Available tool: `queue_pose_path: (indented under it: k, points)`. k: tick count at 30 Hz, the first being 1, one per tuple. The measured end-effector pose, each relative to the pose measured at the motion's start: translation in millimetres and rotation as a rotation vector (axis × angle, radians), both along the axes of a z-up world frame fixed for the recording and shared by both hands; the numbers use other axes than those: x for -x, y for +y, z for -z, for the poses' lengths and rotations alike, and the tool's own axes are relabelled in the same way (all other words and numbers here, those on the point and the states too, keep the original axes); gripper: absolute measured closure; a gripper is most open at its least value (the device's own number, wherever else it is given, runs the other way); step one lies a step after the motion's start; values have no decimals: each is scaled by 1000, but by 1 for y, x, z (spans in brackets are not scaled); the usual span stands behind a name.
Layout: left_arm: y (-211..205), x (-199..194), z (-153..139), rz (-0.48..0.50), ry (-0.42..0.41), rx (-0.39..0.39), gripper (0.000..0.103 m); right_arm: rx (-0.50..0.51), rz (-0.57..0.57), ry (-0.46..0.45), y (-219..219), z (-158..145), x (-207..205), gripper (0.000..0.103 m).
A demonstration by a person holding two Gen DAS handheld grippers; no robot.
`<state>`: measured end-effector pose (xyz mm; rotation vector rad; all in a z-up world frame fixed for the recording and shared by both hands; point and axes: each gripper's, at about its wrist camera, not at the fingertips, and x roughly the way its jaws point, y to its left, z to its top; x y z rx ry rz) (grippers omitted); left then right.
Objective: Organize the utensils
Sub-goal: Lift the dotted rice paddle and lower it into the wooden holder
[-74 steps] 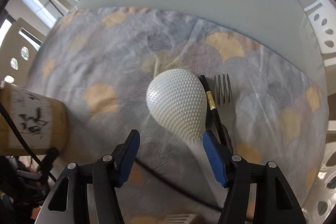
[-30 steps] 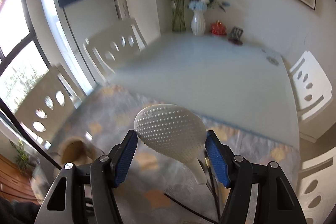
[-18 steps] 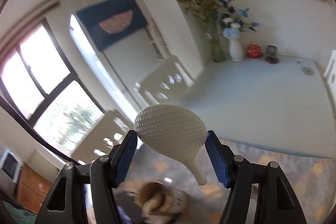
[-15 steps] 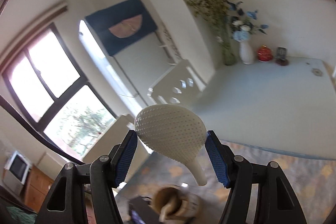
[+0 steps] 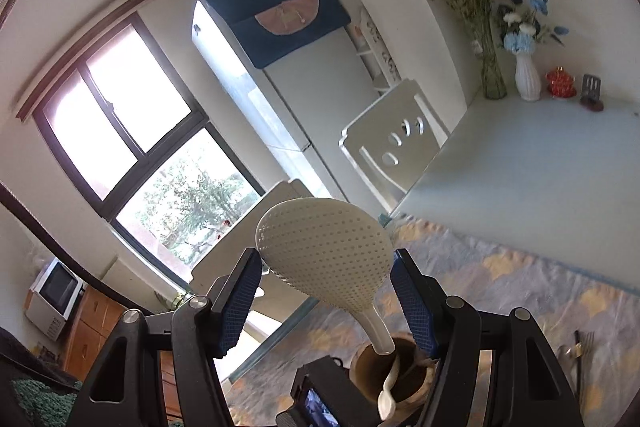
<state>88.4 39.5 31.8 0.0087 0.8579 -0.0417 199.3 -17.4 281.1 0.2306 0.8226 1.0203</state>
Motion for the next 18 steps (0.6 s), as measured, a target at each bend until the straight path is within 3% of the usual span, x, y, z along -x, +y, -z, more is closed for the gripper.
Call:
queue_pose_path:
  k: [18]
  points:
    - [-1,0,-1,0,2,3,8,18,5,0,-4,9,1,38]
